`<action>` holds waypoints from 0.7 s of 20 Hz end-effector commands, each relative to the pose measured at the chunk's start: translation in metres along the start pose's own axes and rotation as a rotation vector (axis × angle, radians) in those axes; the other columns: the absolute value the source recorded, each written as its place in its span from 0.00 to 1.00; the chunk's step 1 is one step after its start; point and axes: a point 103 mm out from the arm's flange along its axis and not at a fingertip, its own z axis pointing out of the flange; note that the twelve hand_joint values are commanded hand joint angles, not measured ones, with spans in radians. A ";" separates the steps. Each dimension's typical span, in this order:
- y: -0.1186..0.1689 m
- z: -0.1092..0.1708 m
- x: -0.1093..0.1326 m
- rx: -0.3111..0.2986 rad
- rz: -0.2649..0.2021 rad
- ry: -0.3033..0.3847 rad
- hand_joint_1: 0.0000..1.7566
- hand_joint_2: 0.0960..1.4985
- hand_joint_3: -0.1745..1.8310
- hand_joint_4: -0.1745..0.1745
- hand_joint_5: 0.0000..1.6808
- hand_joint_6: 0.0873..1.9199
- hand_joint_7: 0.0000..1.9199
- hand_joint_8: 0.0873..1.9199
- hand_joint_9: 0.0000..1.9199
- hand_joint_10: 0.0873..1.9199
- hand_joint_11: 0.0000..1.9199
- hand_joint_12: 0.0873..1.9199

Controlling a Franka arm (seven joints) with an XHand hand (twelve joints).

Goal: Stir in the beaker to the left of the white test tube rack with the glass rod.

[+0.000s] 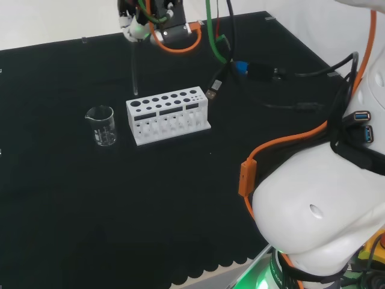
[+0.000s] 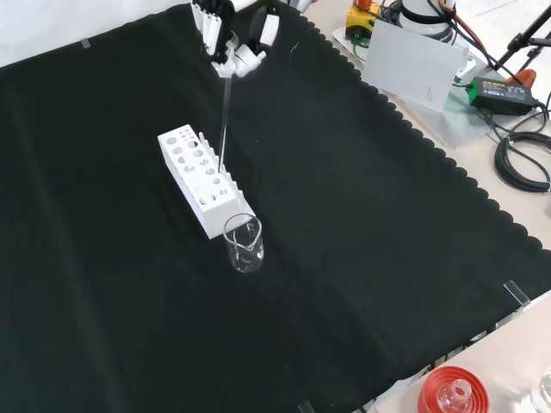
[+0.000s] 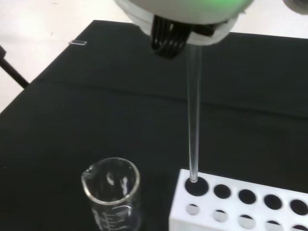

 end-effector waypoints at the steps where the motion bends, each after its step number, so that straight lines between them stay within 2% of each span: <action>1: 0.009 0.003 0.028 0.003 -0.046 0.019 0.75 0.40 0.45 0.00 0.66 0.35 0.68 0.44 0.93 0.17 0.85 0.31; 5: 0.013 0.002 0.037 0.012 -0.069 0.009 0.75 0.40 0.45 0.00 0.66 0.35 0.68 0.44 0.93 0.17 0.85 0.31; 9: 0.018 0.001 0.048 0.016 -0.069 0.008 0.75 0.40 0.45 0.00 0.66 0.35 0.68 0.44 0.93 0.17 0.85 0.31; 10: 0.016 0.001 0.044 0.010 -0.068 0.018 0.75 0.40 0.45 0.00 0.66 0.35 0.68 0.44 0.93 0.17 0.85 0.31; 14: 0.021 0.003 0.051 0.020 -0.084 0.008 0.75 0.40 0.45 0.00 0.66 0.35 0.68 0.44 0.93 0.17 0.85 0.31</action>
